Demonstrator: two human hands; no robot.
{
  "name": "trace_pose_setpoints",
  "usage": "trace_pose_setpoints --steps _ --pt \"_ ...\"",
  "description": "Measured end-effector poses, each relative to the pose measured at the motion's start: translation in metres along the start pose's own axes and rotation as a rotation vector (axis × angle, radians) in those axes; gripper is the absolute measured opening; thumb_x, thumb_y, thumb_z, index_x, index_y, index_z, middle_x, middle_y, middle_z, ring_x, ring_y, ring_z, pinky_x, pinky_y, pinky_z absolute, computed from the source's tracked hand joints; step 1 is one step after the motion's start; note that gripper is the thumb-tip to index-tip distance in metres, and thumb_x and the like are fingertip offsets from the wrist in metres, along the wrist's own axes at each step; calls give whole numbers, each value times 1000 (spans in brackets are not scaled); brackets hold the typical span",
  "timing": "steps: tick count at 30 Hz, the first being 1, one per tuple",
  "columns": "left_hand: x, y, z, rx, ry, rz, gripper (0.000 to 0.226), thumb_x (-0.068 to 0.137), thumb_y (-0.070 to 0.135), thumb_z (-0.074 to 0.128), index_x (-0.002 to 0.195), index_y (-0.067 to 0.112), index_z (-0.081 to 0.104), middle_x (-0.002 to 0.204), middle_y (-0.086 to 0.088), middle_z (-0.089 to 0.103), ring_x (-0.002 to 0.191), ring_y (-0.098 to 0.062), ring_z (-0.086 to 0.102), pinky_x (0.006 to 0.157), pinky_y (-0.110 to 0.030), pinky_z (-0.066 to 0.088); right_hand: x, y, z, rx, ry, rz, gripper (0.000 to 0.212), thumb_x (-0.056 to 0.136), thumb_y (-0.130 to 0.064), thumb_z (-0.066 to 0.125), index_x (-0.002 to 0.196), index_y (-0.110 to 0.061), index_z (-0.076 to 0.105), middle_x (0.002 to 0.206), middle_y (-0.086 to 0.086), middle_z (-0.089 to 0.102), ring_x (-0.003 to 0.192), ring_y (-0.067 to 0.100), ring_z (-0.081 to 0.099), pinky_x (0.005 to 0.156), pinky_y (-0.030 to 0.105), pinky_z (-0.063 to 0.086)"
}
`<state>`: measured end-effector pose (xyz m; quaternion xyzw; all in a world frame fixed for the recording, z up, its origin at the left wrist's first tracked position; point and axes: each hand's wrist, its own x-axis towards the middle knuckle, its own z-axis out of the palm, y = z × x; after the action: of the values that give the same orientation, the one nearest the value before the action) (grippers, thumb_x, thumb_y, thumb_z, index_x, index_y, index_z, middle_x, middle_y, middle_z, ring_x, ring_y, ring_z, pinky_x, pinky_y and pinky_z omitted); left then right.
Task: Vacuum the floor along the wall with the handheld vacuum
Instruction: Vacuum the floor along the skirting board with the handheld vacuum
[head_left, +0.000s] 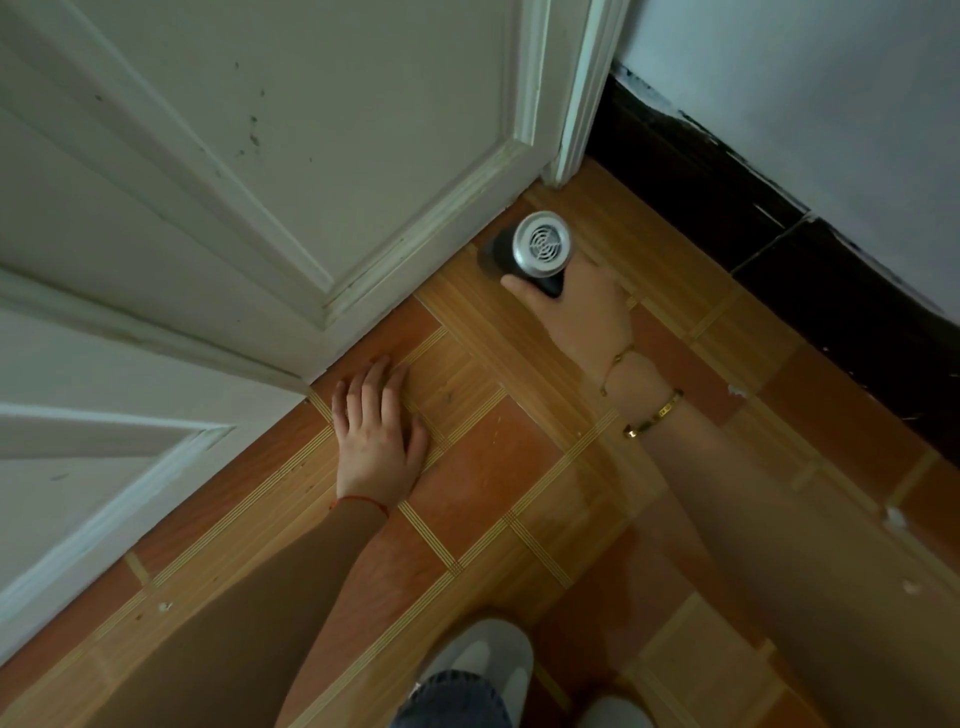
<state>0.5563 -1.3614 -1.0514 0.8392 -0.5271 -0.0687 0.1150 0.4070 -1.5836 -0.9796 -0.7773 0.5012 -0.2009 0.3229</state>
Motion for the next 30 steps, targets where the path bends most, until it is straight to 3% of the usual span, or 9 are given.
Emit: trace_pose_setpoints --steps 4,6,10,17,23,26,30 --pt "-1 0 0 1 -3 1 57 97 37 41 147 10 40 153 -13 37 144 -33 32 123 -54 14 -21 -13 7 7 -210 -128 72 79 -60 65 133 -14 51 115 1 68 99 13 66 82 29 56" --pt "-1 0 0 1 -1 6 57 97 38 39 146 9 41 153 -13 38 144 -33 33 123 -55 15 -28 -16 8 -5 -235 -163 75 79 -60 65 136 -15 47 116 2 69 100 16 66 82 33 57" --pt "-1 2 -2 -6 18 12 55 97 36 38 143 7 44 151 -14 40 141 -34 36 121 -57 18 -25 -7 -2 -24 -152 -64 74 78 -62 64 134 -15 49 113 2 69 97 16 66 78 28 55" --pt "28 48 -7 -64 47 139 49 97 34 46 138 6 47 146 -12 46 139 -33 39 121 -57 18 -10 18 -31 -31 104 145 69 80 -57 66 129 -10 52 111 7 69 96 21 66 80 38 56" --pt "47 84 8 36 -113 320 60 93 42 42 145 12 43 147 -12 45 142 -33 33 119 -60 21 -22 19 -29 -3 -88 43 60 78 -60 67 119 -16 59 102 0 70 92 12 65 75 25 52" --pt "47 90 16 68 -138 344 62 92 43 41 146 11 44 147 -13 46 141 -34 36 117 -60 25 -18 25 -28 -1 -61 52 63 77 -63 65 119 -17 60 101 -1 71 91 12 66 73 26 53" --pt "46 89 21 41 -79 356 56 94 37 47 144 12 45 146 -13 47 141 -34 37 117 -60 24 2 35 -37 43 30 105 70 78 -62 66 128 -15 53 111 5 69 99 18 66 83 35 56"
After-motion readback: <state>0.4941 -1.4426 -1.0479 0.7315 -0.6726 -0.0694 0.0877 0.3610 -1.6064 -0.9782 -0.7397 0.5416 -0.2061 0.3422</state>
